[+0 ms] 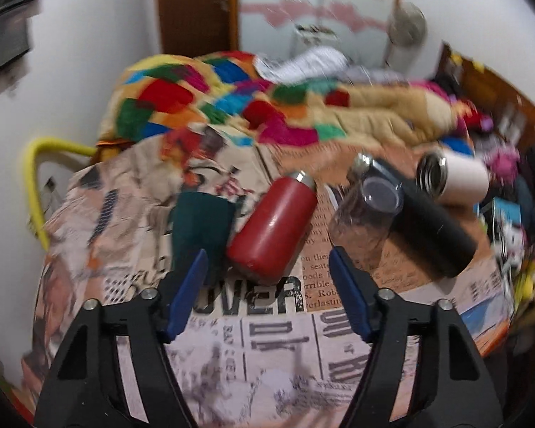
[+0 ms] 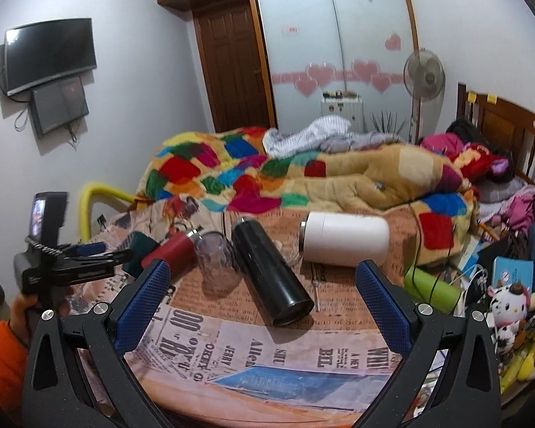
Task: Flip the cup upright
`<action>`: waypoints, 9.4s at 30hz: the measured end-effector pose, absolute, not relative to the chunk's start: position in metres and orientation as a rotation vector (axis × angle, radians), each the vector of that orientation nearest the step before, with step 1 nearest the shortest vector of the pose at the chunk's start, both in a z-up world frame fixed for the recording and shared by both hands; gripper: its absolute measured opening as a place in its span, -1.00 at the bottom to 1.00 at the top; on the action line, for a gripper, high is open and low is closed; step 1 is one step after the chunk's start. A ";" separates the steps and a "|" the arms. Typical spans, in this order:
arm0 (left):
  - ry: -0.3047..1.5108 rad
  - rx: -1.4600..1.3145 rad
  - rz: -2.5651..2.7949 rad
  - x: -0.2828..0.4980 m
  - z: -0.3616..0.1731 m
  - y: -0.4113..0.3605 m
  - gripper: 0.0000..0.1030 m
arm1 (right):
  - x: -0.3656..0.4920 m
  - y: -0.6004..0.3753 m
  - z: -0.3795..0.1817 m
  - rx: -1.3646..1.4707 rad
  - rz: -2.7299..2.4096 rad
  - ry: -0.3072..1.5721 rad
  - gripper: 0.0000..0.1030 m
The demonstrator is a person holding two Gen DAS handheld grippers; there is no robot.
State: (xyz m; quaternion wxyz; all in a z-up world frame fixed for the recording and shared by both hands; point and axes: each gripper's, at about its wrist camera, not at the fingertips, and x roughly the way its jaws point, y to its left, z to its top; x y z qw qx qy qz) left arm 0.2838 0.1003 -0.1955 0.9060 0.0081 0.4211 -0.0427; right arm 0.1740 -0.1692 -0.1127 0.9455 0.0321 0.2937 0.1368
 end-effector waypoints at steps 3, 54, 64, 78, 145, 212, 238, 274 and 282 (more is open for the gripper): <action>0.952 0.032 -0.150 0.313 -0.219 0.098 0.14 | 0.186 -0.168 -0.123 0.072 0.276 0.638 1.00; 1.082 0.140 -0.175 0.310 -0.251 0.063 0.19 | 0.207 -0.155 -0.150 0.035 0.324 0.726 1.00; 1.045 0.078 -0.219 0.256 -0.229 0.048 0.19 | 0.190 -0.153 -0.139 0.016 0.348 0.697 1.00; 0.965 0.048 -0.318 0.248 -0.221 -0.015 0.19 | 0.178 -0.162 -0.141 -0.018 0.326 0.699 1.00; 0.834 -0.015 -0.008 0.167 -0.214 0.068 0.23 | 0.250 -0.074 -0.234 -0.042 0.537 1.219 0.15; 0.242 -0.065 -0.067 0.020 -0.013 0.015 0.63 | 0.035 -0.154 0.000 0.000 0.462 0.264 0.35; 0.146 -0.008 0.044 -0.025 -0.012 0.000 0.98 | 0.001 -0.175 -0.010 0.054 0.373 0.211 0.97; 0.158 -0.009 0.026 -0.020 -0.019 -0.006 0.98 | 0.007 -0.190 -0.012 0.070 0.371 0.262 0.97; 0.167 -0.017 0.004 -0.018 -0.019 -0.004 0.98 | 0.007 -0.187 -0.012 0.069 0.371 0.263 0.97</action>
